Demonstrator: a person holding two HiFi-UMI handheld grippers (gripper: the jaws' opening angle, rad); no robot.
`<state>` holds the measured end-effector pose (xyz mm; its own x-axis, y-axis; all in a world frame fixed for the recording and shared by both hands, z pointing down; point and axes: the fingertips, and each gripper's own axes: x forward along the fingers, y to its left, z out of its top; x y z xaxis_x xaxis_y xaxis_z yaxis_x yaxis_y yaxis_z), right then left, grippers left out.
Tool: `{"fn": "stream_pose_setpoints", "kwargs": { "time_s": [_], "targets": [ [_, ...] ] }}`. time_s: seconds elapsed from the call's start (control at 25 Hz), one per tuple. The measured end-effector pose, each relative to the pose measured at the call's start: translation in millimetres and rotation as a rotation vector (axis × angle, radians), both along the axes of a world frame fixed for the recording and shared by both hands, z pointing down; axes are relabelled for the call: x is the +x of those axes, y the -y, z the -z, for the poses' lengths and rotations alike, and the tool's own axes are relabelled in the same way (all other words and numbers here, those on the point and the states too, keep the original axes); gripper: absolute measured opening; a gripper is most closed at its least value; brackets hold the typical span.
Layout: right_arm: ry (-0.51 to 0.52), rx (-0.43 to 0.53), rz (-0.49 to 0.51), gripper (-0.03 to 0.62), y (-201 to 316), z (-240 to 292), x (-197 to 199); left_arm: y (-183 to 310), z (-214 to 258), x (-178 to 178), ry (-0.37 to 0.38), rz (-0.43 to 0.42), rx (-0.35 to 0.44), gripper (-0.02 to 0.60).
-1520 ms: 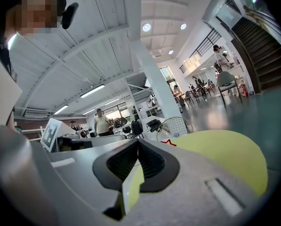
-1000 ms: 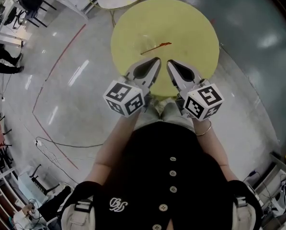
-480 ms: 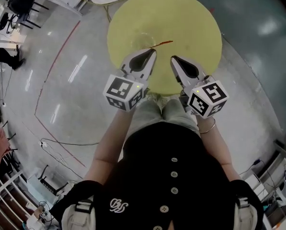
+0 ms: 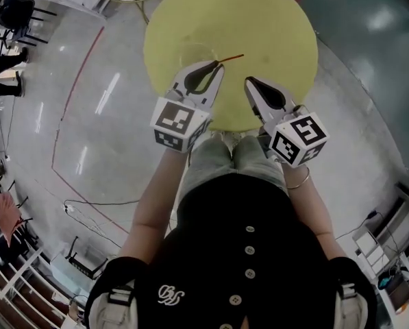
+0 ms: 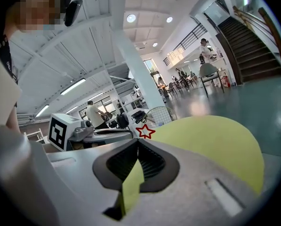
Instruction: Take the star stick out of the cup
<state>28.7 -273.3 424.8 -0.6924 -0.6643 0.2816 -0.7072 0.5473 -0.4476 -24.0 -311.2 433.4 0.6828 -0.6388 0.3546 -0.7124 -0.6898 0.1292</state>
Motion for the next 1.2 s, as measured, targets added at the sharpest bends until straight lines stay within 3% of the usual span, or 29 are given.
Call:
{"fn": "stream_pose_setpoints", "kwargs": {
  "time_s": [0.2, 0.36, 0.88, 1.2],
  "targets": [
    [0.005, -0.022, -0.027, 0.003, 2, -9, 6, 0, -10, 7, 0.039, -0.046, -0.022, 0.021],
    [0.003, -0.043, -0.041, 0.003, 3, -19, 11, 2, -19, 10, 0.092, -0.078, -0.028, 0.081],
    [0.014, -0.077, -0.087, 0.003, 11, -32, 12, 13, -43, 11, 0.262, -0.193, -0.042, 0.081],
    [0.024, -0.099, -0.114, 0.003, 12, -39, 17, 19, -52, 14, 0.302, -0.232, -0.044, 0.080]
  ]
}}
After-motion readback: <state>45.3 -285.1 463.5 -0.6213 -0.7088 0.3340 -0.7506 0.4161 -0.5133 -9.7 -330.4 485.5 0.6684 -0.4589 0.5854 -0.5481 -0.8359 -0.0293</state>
